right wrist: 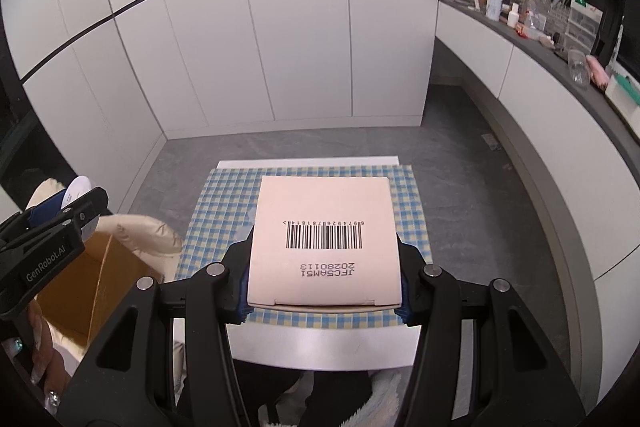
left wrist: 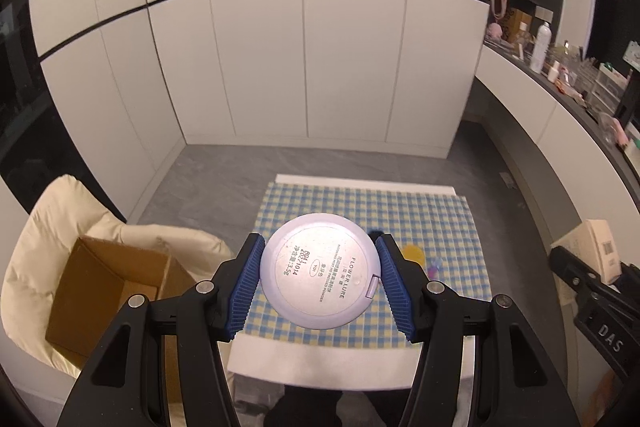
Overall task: Organize objects
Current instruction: 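Lift the pink box with the right tool while the left tool lifts the white compact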
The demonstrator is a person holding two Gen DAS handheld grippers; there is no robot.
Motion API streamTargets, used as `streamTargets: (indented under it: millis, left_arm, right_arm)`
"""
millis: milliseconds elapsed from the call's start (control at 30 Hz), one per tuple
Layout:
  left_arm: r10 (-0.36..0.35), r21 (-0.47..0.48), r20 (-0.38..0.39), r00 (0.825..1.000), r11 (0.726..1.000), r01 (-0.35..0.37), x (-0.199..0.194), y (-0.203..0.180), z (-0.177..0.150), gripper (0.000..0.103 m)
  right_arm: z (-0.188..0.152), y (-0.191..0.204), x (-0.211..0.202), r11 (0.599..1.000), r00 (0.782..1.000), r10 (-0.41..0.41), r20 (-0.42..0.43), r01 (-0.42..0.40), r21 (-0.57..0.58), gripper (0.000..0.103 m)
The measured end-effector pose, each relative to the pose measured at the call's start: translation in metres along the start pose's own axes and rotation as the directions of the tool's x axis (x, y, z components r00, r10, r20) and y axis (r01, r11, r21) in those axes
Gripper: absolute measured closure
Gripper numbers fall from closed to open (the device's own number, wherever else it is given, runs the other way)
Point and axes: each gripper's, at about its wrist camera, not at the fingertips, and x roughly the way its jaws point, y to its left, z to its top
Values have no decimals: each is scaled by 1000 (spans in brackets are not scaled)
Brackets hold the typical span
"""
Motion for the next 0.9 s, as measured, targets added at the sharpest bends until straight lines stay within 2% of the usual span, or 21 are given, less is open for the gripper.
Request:
streamTargets:
  millis: [167,367,633,900]
  left_arm:
    - [-17,4,-25,1000,1000,18,-10,5,-23,45]
    - [35,22,-22,999,999,-34,-17,13,-50,45]
    - [-28,14,-114,993,999,30,-8,17,-88,45]
    - [-32,31,-128,991,999,36,-13,20,-103,45]
  right_arm:
    - [-25,0,0,1000,999,14,-29,-14,1,49]
    - [-54,1,-7,1000,999,6,-40,-6,1,49]
    - [-83,8,-17,1000,998,9,-70,-9,-6,49]
    - [-106,12,-31,999,995,47,-88,-47,-5,49]
